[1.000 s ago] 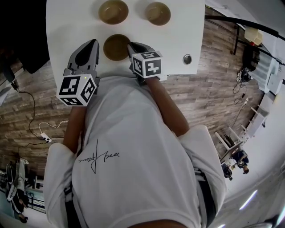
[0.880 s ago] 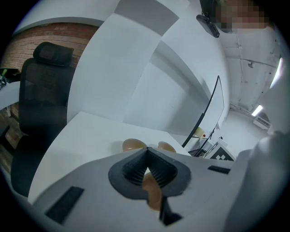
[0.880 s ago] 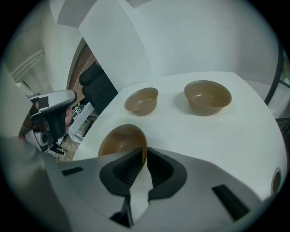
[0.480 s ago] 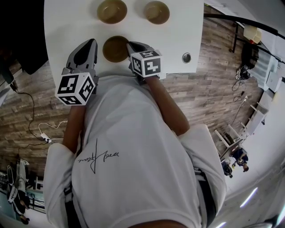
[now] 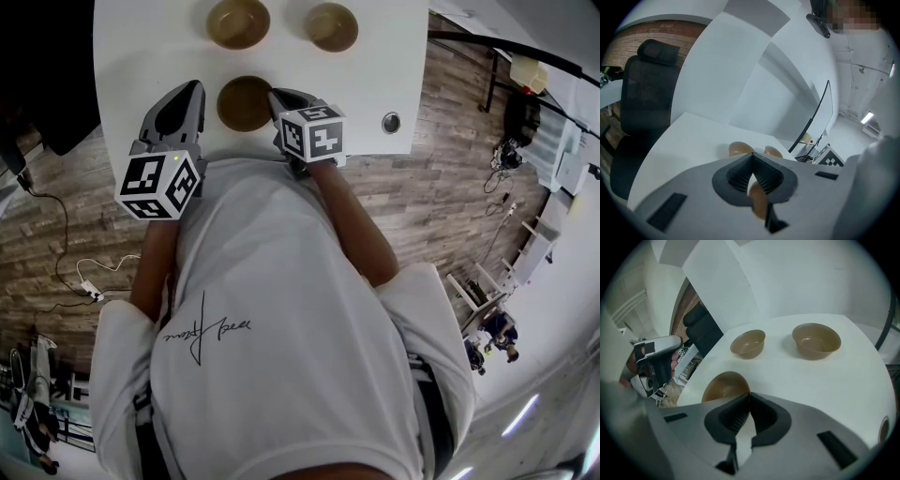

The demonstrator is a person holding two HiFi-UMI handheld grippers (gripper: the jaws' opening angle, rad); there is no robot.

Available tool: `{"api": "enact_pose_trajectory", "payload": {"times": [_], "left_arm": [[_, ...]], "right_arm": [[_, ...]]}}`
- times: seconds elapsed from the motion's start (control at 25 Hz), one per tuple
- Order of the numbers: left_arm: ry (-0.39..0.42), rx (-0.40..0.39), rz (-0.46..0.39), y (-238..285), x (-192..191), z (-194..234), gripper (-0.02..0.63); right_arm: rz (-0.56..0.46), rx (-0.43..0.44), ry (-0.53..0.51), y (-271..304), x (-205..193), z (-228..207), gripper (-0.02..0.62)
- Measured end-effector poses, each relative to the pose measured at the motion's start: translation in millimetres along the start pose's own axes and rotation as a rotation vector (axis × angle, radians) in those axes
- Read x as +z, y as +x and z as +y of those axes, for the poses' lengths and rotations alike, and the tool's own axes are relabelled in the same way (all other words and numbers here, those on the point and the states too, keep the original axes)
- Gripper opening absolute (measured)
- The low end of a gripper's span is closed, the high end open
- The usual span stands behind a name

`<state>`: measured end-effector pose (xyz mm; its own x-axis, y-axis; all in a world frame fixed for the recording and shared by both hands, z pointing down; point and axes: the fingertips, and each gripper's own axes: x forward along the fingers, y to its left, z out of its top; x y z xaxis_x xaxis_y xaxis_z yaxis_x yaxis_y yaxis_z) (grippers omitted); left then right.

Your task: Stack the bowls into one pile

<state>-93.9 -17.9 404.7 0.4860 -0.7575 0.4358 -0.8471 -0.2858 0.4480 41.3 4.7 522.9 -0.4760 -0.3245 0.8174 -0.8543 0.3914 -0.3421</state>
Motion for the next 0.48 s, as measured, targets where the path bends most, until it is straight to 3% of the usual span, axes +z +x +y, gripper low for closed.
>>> {"api": "enact_pose_trajectory", "payload": {"times": [0.48], "left_arm": [[-0.003, -0.005, 0.005, -0.6, -1.6, 1.7, 0.003]], "right_arm": [[-0.003, 0.022, 0.028, -6.0, 0.7, -0.1, 0.018]]}}
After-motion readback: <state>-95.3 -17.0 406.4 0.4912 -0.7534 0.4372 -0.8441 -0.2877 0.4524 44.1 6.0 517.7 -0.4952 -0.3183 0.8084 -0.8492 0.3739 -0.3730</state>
